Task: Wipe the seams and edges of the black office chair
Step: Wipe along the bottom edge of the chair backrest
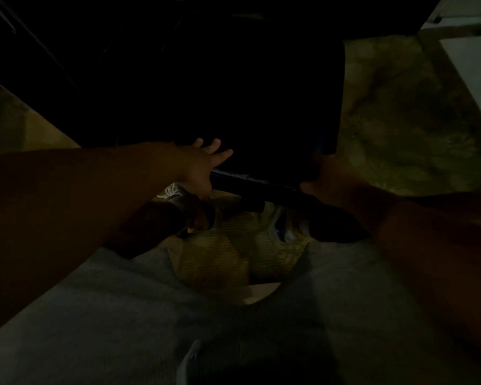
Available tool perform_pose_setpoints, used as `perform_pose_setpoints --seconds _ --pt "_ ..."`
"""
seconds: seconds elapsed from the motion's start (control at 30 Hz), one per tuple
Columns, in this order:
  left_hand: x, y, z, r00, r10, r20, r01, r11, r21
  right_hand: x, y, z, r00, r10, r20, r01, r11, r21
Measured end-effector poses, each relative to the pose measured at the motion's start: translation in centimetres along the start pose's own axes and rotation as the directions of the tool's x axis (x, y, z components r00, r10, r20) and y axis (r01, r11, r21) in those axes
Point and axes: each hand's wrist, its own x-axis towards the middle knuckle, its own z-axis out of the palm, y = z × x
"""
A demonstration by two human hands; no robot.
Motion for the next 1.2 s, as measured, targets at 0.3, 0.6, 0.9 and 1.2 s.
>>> perform_pose_setpoints --seconds 0.3,0.6,0.9,1.2 --pt "-0.21 0.24 -0.10 1.000 0.005 -0.005 -0.005 0.998 -0.065 -0.28 -0.48 -0.16 0.999 -0.004 0.035 0.005 1.000 -0.018" --pt "-0.31 0.33 -0.12 1.000 -0.002 0.000 0.002 0.997 -0.071 -0.45 -0.80 -0.16 0.999 -0.036 0.029 0.036 0.999 -0.001" --pt "-0.65 0.38 -0.17 1.000 0.005 -0.007 -0.006 0.993 -0.115 -0.33 -0.82 -0.02 0.999 -0.038 0.027 0.037 0.999 0.017" --pt "-0.14 0.24 -0.09 1.000 -0.003 -0.018 0.000 0.987 -0.163 -0.18 -0.77 -0.15 0.999 -0.036 -0.004 0.037 0.999 0.015"
